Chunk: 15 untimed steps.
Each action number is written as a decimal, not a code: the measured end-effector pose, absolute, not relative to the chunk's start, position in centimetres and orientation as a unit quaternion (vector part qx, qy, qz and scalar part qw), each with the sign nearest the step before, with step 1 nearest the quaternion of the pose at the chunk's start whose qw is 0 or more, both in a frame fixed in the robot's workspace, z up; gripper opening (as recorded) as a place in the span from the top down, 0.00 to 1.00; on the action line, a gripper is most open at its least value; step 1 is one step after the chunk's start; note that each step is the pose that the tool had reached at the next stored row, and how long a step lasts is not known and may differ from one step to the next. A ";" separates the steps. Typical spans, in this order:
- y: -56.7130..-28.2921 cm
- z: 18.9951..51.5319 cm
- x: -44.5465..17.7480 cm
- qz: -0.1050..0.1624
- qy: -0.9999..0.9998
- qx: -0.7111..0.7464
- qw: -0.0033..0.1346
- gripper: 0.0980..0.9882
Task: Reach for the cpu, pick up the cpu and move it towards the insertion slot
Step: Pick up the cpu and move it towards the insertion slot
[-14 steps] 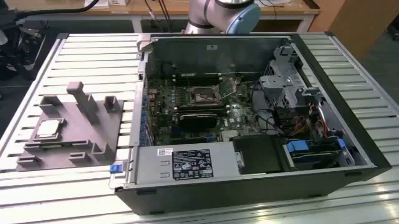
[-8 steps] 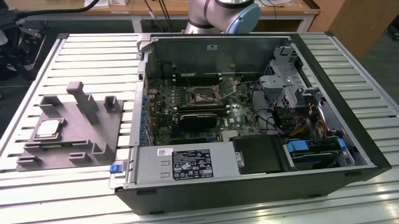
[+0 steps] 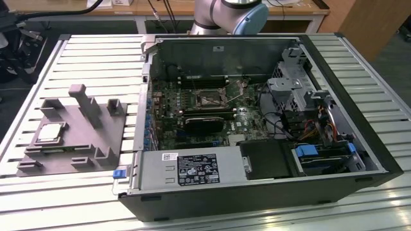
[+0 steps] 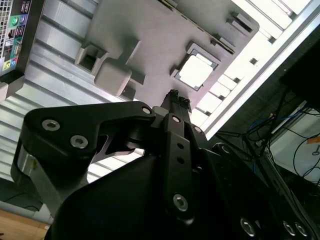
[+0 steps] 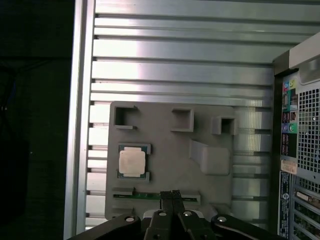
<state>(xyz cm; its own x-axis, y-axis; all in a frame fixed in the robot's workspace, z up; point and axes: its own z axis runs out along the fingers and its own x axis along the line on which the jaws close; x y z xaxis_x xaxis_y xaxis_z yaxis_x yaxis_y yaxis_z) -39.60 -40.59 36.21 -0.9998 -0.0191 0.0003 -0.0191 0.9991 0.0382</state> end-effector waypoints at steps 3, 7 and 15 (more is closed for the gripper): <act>-40.6 36.1 -39.7 -0.019 -1.000 0.010 0.000 0.99; -40.6 36.0 -39.8 -0.019 -1.000 0.010 0.000 0.99; -40.6 35.5 -40.0 -0.019 -1.000 0.010 0.000 0.99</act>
<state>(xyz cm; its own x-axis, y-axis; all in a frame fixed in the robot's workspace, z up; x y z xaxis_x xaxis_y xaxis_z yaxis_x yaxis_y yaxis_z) -39.97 -40.59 35.48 -0.9998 -0.0191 0.0002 -0.0191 0.9991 0.0382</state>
